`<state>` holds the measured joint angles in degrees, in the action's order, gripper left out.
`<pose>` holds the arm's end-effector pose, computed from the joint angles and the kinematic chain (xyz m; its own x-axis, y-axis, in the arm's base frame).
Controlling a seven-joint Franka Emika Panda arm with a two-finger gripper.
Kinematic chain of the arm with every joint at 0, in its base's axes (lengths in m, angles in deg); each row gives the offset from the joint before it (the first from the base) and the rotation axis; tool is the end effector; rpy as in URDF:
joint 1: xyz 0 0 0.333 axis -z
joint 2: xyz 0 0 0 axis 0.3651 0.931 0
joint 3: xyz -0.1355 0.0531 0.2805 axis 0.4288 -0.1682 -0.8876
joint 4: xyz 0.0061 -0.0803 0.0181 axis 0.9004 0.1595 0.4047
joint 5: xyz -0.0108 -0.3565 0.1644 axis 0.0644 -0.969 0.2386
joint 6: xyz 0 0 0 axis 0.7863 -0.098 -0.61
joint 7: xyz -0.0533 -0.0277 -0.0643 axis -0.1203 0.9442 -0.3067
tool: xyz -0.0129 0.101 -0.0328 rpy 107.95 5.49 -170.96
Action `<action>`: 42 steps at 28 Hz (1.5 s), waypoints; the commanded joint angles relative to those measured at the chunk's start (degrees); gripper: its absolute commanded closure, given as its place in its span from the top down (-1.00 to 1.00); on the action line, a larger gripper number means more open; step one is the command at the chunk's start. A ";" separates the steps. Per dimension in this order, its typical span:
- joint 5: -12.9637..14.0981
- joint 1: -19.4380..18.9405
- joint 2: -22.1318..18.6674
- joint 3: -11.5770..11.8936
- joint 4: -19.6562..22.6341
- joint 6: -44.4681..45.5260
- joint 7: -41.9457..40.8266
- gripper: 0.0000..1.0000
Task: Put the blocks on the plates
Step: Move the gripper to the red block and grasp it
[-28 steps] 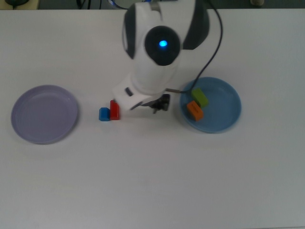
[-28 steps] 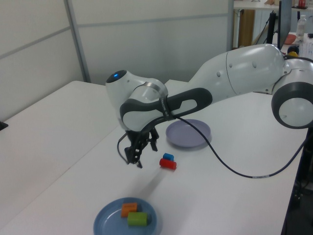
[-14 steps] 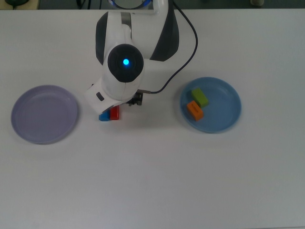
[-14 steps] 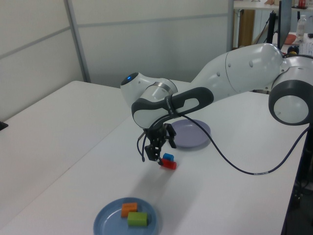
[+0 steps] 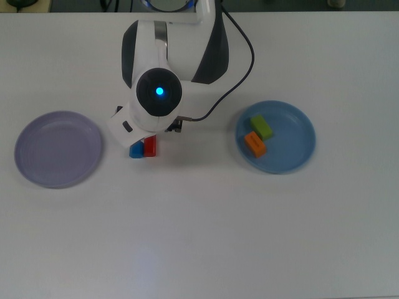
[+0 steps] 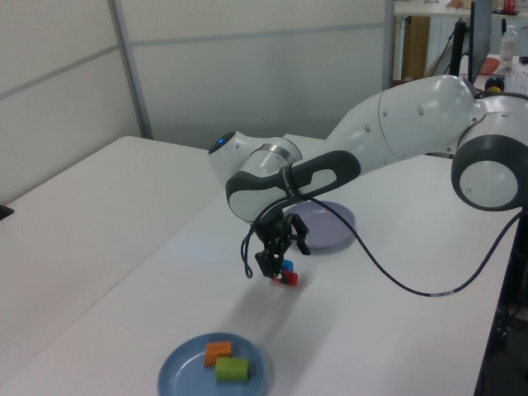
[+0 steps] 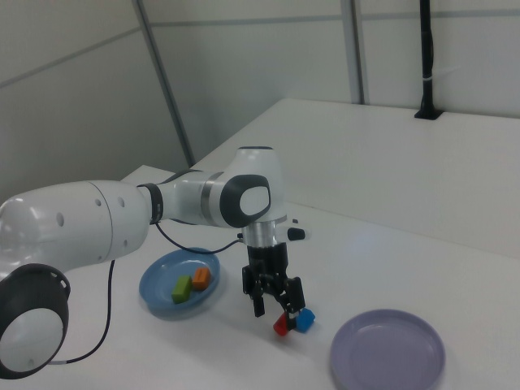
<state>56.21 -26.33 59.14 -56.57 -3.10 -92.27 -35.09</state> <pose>0.6620 -0.0041 0.3267 0.9395 -0.1458 -0.3099 -0.0816 -0.9741 0.2109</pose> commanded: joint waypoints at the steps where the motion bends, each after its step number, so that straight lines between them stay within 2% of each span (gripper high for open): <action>1: -0.48 -0.36 0.63 0.35 0.27 -0.21 -1.45 1.00; 9: 0.83 0.17 2.65 0.26 0.18 -4.51 -2.41 1.00; 12: 2.24 0.35 2.74 0.18 0.27 -4.52 -4.69 1.00; 14: 4.35 0.35 2.74 0.18 0.36 -4.43 -6.54 1.00; 17: 4.79 0.35 2.74 0.18 0.45 -4.43 -6.63 1.00; 18: 4.79 0.35 2.74 0.18 0.45 -4.43 -6.81 0.59; 19: 4.79 0.35 2.74 0.18 0.45 -4.43 -6.81 0.30; 22: 4.97 0.35 2.74 0.17 0.45 -4.43 -6.81 -0.31; 23: 4.97 0.35 2.74 0.09 0.36 -4.43 -6.81 -0.62; 25: 5.06 0.35 2.74 0.18 0.10 -4.43 -6.81 -0.98; 42: 5.85 0.70 0.02 0.53 -1.57 -4.08 -7.51 -1.00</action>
<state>60.68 -26.13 61.56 -56.59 -5.52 -95.52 -40.98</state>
